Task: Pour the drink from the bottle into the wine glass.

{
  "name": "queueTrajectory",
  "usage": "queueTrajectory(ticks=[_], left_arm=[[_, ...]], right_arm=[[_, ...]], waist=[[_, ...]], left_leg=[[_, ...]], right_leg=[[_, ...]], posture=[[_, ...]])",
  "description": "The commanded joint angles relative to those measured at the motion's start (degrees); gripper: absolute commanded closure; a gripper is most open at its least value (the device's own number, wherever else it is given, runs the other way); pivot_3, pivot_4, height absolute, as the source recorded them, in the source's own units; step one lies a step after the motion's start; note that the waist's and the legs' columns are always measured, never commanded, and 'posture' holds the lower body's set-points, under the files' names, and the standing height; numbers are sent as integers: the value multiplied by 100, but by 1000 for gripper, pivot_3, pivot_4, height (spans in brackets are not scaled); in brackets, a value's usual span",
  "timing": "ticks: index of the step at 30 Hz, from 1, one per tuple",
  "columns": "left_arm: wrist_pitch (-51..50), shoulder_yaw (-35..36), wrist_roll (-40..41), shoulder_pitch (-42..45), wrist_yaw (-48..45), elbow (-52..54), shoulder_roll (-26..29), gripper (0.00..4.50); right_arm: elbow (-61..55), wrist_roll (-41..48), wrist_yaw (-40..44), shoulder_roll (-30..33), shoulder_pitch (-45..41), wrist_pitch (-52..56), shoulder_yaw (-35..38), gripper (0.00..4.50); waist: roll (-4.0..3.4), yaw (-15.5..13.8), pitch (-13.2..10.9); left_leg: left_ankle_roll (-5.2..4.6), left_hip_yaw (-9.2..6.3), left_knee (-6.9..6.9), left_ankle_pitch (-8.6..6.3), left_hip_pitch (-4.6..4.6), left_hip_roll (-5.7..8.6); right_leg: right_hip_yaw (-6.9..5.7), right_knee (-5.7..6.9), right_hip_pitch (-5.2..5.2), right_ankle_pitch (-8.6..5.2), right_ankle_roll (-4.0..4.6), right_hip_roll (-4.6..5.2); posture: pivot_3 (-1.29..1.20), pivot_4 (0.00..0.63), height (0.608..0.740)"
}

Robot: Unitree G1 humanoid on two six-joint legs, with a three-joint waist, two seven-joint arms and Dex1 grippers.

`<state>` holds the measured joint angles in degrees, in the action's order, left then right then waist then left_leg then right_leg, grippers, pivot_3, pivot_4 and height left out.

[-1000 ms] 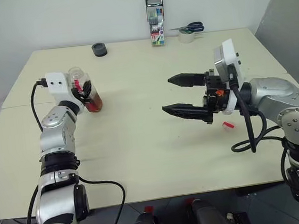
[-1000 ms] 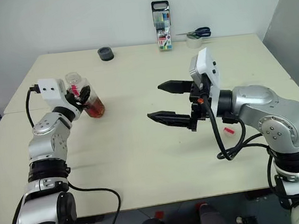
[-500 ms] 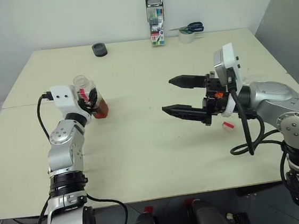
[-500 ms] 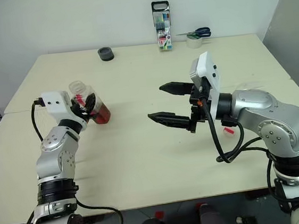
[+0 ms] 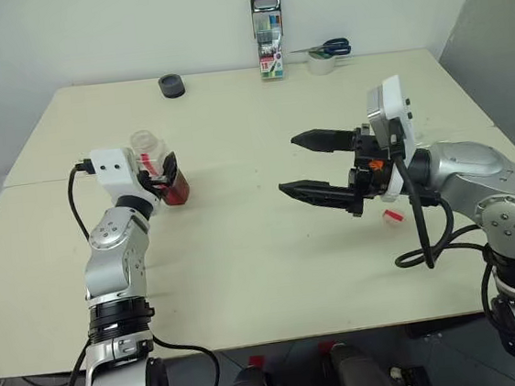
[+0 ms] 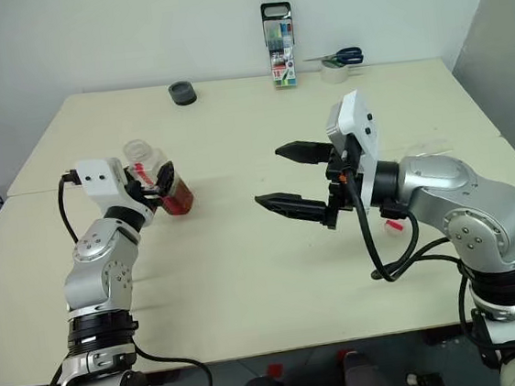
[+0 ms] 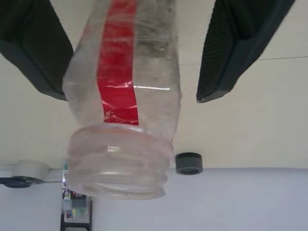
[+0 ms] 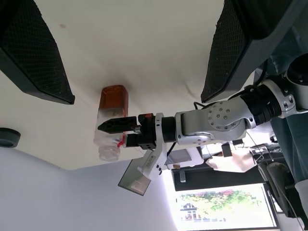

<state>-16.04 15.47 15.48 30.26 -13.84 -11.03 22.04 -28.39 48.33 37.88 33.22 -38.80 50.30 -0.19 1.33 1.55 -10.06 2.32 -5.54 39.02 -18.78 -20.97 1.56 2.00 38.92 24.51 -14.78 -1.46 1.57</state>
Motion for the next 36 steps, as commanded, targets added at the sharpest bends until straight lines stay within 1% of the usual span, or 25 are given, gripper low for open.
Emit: queueTrajectory(ticks=[1, 7, 16, 20, 23, 26, 29, 31, 33, 36], left_arm=[[-12, 13, -19, -91, 35, 308, 25, 57], [-348, -1, 38, -542, 37, 781, 26, 57], [-853, 41, 75, -1644, 211, 2110, -88, 57], [-1181, 17, 225, -2253, 232, 2892, -233, 57], [-1347, -150, 493, -2591, -294, 3440, -25, 57], [-1501, -348, 952, -2469, -1165, 3735, 419, 57], [-1828, -537, 1516, -2039, -1911, 3703, 781, 57], [-1998, -724, 1778, -1777, -2343, 3679, 978, 57], [-2196, -953, 2037, -1437, -2758, 3622, 1113, 57], [-2332, -1253, 2225, -1025, -3256, 3466, 1239, 57]], right_arm=[[-173, -24, -33, -13, 18, -137, 87, 0], [-204, -8, -73, 0, 46, -134, 109, 0], [-249, -40, -194, 2, 203, -177, 201, 0], [-432, 25, -468, 16, 576, -112, 328, 0], [-633, 101, -774, 65, 1111, 24, 544, 0], [-651, 86, -1255, -19, 1854, 131, 928, 0], [-346, 312, -2135, -579, 2408, 169, 1612, 0], [-179, 248, -2496, -827, 2678, 142, 1881, 0], [189, 218, -3034, -1149, 2766, 131, 2180, 0], [824, 272, -3726, -1597, 2527, 29, 2564, 0]], waist=[[0, 1, 0], [0, 3, 0], [0, -3, 0], [2, -8, 1], [2, -10, 1], [8, -67, 5], [8, -104, 6], [6, -102, 7], [5, -93, 7], [4, -33, 7]], left_leg=[[0, 0, 0, 0, 0, 0], [0, -1, 0, 0, 1, 0], [0, -1, -1, 0, 2, -2], [0, -2, -1, -1, 4, -3], [-1, 1, -2, -1, 5, -3], [-1, -6, -2, -1, 8, -4], [-2, -7, -1, -1, 17, -1], [-2, -1, 0, 0, 25, -4], [-2, 8, -1, 0, 33, -5], [-1, 17, -2, 0, 36, -14]], right_leg=[[0, 0, 0, 0, 0, 0], [0, 0, 0, 0, 0, 0], [0, -1, -3, 0, 0, 0], [0, -4, -9, 0, 0, 0], [2, -4, -10, 0, 0, 0], [-5, -5, -19, 0, 0, -1], [-8, -3, -31, 0, 0, -2], [-2, -1, -36, 0, 0, -14], [7, 4, -38, 0, 0, -23], [14, 5, -36, 0, 0, -31]], posture=[[0, 150, 740], [0, 150, 740], [0, 150, 740], [0, 150, 740], [0, 150, 740], [0, 150, 740], [0, 150, 740], [0, 150, 740], [0, 150, 740], [0, 150, 740]])
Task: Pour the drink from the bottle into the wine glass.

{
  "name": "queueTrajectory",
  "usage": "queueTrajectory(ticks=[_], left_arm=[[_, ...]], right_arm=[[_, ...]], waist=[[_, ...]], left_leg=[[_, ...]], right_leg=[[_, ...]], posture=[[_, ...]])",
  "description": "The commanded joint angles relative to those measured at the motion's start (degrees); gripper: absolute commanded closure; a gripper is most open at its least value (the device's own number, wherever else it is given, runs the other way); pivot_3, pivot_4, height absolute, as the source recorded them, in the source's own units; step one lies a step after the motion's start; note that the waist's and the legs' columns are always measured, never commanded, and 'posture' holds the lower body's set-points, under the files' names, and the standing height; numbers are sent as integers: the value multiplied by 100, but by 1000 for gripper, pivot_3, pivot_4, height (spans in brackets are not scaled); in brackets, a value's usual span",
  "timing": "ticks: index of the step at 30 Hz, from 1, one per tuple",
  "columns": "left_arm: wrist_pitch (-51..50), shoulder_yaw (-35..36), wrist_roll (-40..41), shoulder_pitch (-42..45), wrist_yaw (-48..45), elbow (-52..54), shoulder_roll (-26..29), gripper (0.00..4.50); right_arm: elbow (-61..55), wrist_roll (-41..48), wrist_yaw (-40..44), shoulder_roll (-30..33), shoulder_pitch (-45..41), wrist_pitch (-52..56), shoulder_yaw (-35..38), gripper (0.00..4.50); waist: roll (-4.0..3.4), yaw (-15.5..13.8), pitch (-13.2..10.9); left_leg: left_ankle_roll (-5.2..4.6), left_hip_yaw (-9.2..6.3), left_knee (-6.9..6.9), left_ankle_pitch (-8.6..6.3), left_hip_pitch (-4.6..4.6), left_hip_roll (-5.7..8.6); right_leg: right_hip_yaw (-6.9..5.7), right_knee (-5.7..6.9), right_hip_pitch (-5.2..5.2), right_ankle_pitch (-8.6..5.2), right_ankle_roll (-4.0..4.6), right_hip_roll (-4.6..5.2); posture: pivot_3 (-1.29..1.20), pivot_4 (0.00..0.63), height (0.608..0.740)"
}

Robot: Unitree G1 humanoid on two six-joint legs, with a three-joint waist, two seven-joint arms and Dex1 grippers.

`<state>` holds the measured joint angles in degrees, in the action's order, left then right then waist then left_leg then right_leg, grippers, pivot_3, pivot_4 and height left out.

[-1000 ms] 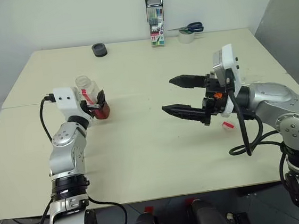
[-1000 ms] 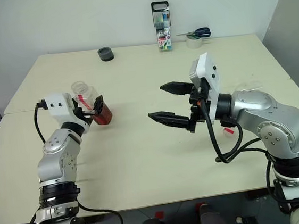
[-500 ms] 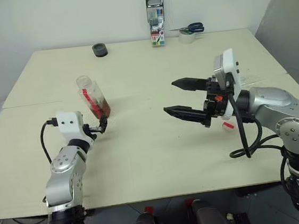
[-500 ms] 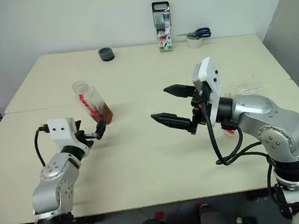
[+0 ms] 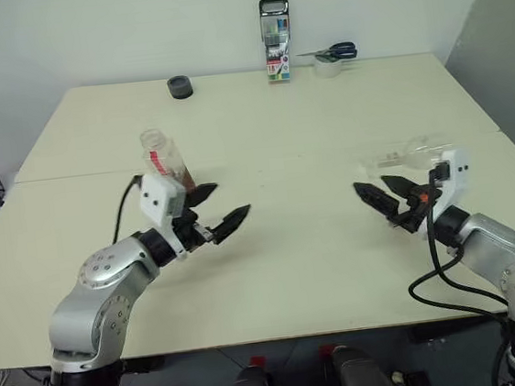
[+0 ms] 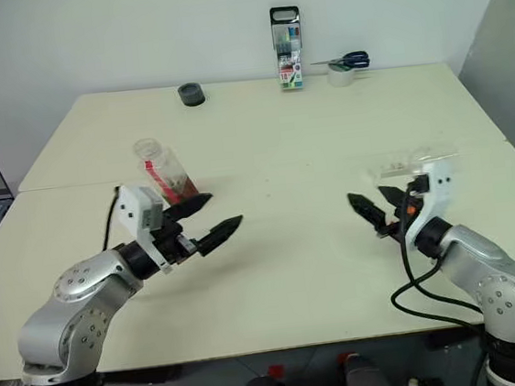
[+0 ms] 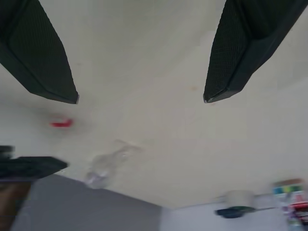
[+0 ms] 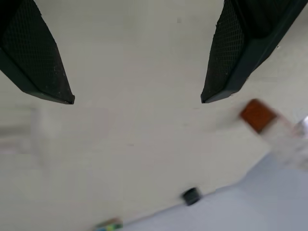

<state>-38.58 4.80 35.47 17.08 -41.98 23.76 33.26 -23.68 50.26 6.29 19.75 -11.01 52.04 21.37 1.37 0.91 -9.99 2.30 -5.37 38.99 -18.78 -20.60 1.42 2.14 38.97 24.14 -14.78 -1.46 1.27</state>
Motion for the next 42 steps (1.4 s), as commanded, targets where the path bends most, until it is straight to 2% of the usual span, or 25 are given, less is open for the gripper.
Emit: queueTrajectory(ticks=[1, 5, 10, 29, 41, 42], left_arm=[[-48, -249, 218, 408, -535, -109, 117, 57], [92, -474, 150, 981, -872, -730, -44, 57], [365, -627, -69, 1176, -1224, -1106, 1, 57], [432, -519, -159, 1088, -1368, -1112, 226, 57], [500, -531, -209, 1139, -1413, -1183, 246, 57], [501, -527, -210, 1130, -1414, -1179, 248, 16]], right_arm=[[557, 134, -724, -380, -386, -187, 513, 0], [1905, 547, -1448, -935, -1306, -564, 1256, 0], [3363, 671, -1502, -1039, -2135, -1042, 1686, 0], [7675, -320, -81, -627, -4244, -2753, 1560, 0], [9143, -794, 379, -409, -4878, -3493, 1618, 0], [9190, -807, 372, -386, -4885, -3542, 1636, 180]], waist=[[-5, 66, -1], [-13, 127, -3], [-15, 134, -3], [-16, 282, -2], [-15, 294, -2], [-15, 294, -2]], left_leg=[[0, 2, 0, 0, 1, -4], [-1, 35, -7, 0, 18, -11], [-7, 65, -13, -3, 20, -10], [-29, 69, -10, -16, 32, -17], [-29, 69, -10, -16, 31, -18], [-29, 68, -10, -16, 31, -18]], right_leg=[[1, 0, 0, 0, 0, 0], [7, 6, 2, 3, 5, -12], [13, 1, 4, 3, 5, -19], [31, 6, 1, 5, 4, -10], [34, 4, 1, 5, 4, -9], [34, 4, 0, 5, 4, -9]], posture=[[0, 150, 740], [0, 150, 740], [0, 150, 740], [0, 150, 740], [0, 150, 740], [0, 150, 740]])
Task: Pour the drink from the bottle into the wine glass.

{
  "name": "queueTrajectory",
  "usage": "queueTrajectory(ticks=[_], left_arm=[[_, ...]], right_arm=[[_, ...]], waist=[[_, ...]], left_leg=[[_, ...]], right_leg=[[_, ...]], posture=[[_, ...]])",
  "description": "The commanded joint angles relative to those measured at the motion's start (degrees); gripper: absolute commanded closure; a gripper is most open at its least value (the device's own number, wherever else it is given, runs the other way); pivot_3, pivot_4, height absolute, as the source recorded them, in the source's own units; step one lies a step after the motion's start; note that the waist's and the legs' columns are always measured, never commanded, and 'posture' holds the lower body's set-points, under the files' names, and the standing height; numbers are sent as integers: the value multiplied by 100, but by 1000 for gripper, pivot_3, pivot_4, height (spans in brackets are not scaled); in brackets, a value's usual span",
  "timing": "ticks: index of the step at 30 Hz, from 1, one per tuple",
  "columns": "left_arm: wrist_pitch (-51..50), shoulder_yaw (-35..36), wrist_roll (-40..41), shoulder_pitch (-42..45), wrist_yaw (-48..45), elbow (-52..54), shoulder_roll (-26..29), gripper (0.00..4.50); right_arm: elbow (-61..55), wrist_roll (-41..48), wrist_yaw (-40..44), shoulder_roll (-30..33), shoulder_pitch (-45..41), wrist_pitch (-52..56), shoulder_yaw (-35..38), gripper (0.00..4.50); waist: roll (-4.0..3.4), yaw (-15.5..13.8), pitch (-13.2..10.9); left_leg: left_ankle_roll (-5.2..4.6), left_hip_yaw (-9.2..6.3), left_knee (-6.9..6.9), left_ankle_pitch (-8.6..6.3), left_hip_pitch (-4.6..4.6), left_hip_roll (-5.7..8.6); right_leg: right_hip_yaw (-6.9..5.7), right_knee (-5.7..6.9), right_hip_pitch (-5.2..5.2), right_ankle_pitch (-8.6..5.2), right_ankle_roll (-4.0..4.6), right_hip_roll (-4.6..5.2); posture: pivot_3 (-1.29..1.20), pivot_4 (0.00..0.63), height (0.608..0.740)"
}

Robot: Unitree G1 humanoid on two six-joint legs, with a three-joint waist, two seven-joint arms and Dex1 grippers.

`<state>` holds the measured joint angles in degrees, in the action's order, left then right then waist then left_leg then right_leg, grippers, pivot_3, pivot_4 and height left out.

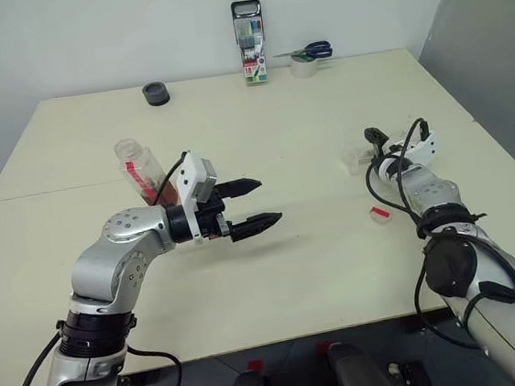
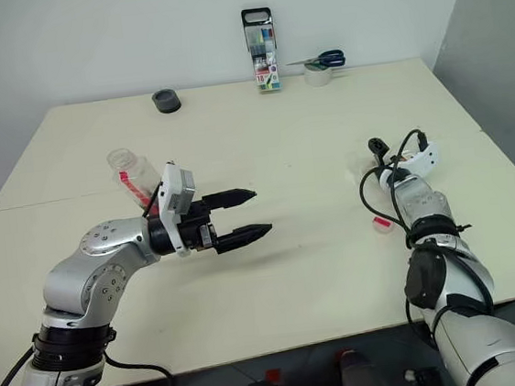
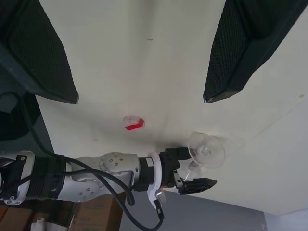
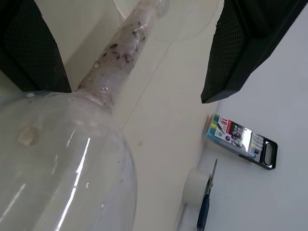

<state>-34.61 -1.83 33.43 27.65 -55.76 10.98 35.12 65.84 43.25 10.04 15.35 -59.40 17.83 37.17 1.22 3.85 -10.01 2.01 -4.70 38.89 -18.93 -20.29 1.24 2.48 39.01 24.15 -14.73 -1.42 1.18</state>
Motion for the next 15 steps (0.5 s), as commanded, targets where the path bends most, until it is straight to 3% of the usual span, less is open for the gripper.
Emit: queueTrajectory(ticks=[1, 3, 8, 11, 13, 15], left_arm=[[102, 140, -4, 62, -38, 107, 64, 0], [104, 147, -3, 33, -42, 122, 73, 0], [85, 144, 11, 17, -52, 135, 84, 0], [90, 141, 9, 16, -64, 128, 90, 0], [97, 149, 1, 7, -58, 129, 98, 0], [97, 167, 1, -17, -44, 144, 112, 0]], right_arm=[[271, -109, 1, 70, -51, -150, 73, 392], [317, -136, 17, 89, -59, -179, 80, 907], [372, -278, -26, 89, -57, -255, 71, 2803], [324, -729, 131, 87, -46, -361, -354, 3811], [94, -1477, 485, 36, -47, -509, -1183, 4140], [-244, -2275, 819, -34, 45, -855, -2066, 4140]], waist=[[0, -1, 0], [0, -4, 0], [0, -3, 0], [-1, -15, 1], [-1, -25, 2], [-1, -46, 2]], left_leg=[[0, -1, 0, 0, 0, 0], [0, -3, 0, 0, -2, 1], [1, -2, -2, 1, -7, 1], [1, -7, 0, 0, -6, 4], [1, -8, 0, 0, 0, 4], [1, -15, 2, 1, -2, 6]], right_leg=[[0, 0, 0, 0, 0, 0], [0, 0, 0, 0, 0, 1], [0, -3, 5, 0, 0, 3], [0, -3, 0, 0, 0, 5], [-1, -3, -5, 0, 0, 5], [-3, -3, -6, 0, -1, 5]], posture=[[0, 150, 740], [0, 150, 740], [0, 150, 740], [0, 150, 740], [0, 150, 740], [0, 150, 740]])
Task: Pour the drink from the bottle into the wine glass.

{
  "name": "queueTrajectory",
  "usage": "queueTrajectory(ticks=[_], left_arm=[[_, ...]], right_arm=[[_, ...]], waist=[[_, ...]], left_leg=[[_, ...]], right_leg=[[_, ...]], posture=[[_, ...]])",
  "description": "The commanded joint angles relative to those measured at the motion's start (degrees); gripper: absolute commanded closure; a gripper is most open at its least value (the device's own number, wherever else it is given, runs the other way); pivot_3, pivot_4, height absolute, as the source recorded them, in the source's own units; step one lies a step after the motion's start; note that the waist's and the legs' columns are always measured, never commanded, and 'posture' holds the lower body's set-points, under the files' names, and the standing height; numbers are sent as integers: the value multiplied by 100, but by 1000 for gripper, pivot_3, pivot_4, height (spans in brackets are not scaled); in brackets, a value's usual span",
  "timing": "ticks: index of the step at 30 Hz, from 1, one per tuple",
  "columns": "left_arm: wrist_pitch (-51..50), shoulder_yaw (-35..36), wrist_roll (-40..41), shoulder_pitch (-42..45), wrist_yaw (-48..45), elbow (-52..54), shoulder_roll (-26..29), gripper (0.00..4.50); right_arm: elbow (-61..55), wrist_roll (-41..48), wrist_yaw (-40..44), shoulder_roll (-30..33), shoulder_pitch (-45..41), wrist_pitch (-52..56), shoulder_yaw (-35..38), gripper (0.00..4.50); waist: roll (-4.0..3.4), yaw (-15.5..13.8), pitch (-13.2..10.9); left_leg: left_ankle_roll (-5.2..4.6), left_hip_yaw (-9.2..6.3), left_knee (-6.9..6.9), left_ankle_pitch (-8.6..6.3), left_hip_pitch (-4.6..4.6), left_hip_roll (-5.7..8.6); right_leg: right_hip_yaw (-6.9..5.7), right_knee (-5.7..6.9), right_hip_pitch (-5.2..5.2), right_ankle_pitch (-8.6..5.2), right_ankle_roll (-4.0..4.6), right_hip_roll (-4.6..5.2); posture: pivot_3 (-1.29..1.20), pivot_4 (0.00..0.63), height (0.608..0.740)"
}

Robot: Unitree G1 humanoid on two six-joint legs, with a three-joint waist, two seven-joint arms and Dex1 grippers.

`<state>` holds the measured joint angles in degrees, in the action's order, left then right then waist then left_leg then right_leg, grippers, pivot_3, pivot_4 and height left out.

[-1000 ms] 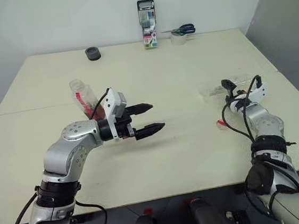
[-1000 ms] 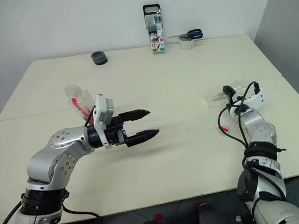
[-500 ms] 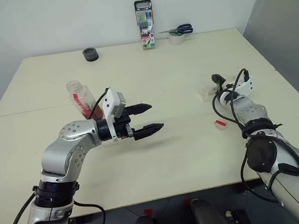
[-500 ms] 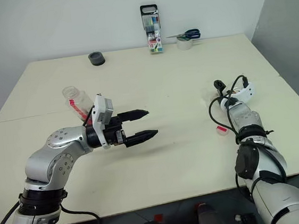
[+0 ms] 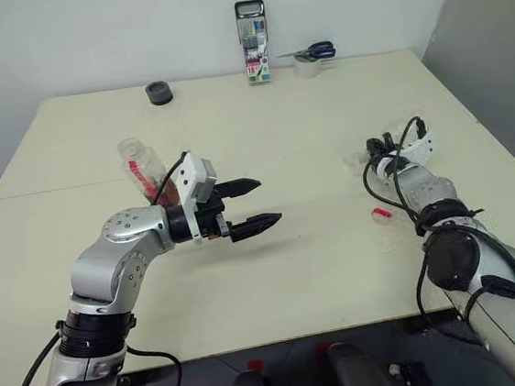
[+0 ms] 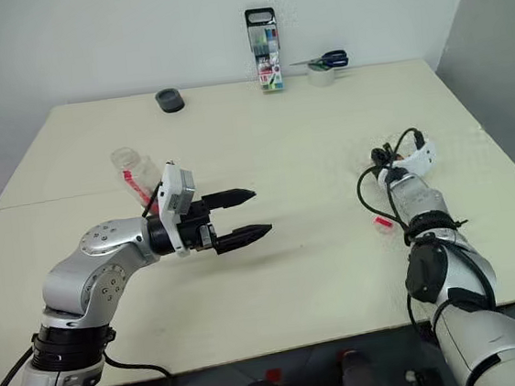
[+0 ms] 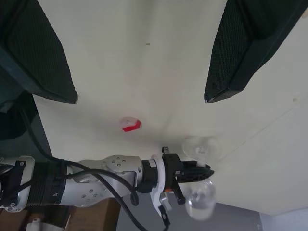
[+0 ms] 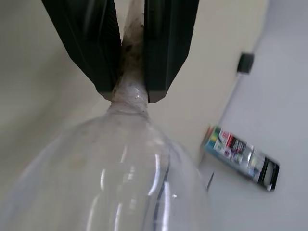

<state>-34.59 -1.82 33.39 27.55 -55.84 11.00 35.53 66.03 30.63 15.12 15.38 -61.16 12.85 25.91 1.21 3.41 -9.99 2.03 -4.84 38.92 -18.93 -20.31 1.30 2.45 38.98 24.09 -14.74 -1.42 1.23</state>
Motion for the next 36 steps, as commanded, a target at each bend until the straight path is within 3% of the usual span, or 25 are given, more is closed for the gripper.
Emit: queueTrajectory(ticks=[1, 6, 12, 19, 24, 31, 36], left_arm=[[89, 179, 13, -25, -18, 158, 78, 0], [-54, 353, 136, -381, 199, 468, 101, 0], [-192, 573, 205, -822, 490, 842, 110, 0], [-189, 753, 228, -1129, 750, 986, 87, 0], [-44, 1023, 123, -1363, 1211, 1040, -36, 0], [-92, 1550, 189, -2174, 1968, 1721, -171, 0], [-130, 1987, 283, -2855, 2460, 2325, -274, 0]], right_arm=[[-424, -1337, 400, -59, 308, -559, -1285, 4140], [-1551, -2585, 42, -225, 1314, -1433, -2455, 4140], [-3427, -3045, -124, -282, 2844, -1155, -2887, 4140], [-4407, -3051, -204, -366, 3667, -517, -2865, 4140], [-4095, -2841, -23, -703, 3003, -763, -2842, 4140], [-2305, -2718, 372, -1466, 1329, -1598, -2771, 4140], [-1083, -2762, 569, -1988, 522, -2238, -2758, 4140]], waist=[[0, -4, 0], [1, -5, 2], [9, -43, 14], [11, -49, 62], [15, -22, 65], [7, 194, 60], [-2, 151, 53]], left_leg=[[1, -3, 0, 1, -1, 0], [21, -6, -1, 11, -3, -1], [23, -24, 0, 11, -5, 0], [21, -29, -4, 10, 6, -1], [18, -24, -6, 8, 17, -2], [8, 15, -26, 2, 41, -22], [11, 10, -31, 3, 29, -22]], right_leg=[[-1, 0, 1, 0, 0, 0], [1, -1, 7, 0, 0, 5], [-3, -2, 2, 0, 0, 8], [-6, -4, -5, -2, 1, 5], [-5, -4, -10, -2, 1, 3], [7, 3, 0, 3, 11, -15], [9, -3, 10, 5, 14, -8]], posture=[[0, 150, 740], [0, 150, 740], [0, 150, 740], [0, 150, 740], [0, 150, 740], [0, 150, 740], [0, 150, 740]])
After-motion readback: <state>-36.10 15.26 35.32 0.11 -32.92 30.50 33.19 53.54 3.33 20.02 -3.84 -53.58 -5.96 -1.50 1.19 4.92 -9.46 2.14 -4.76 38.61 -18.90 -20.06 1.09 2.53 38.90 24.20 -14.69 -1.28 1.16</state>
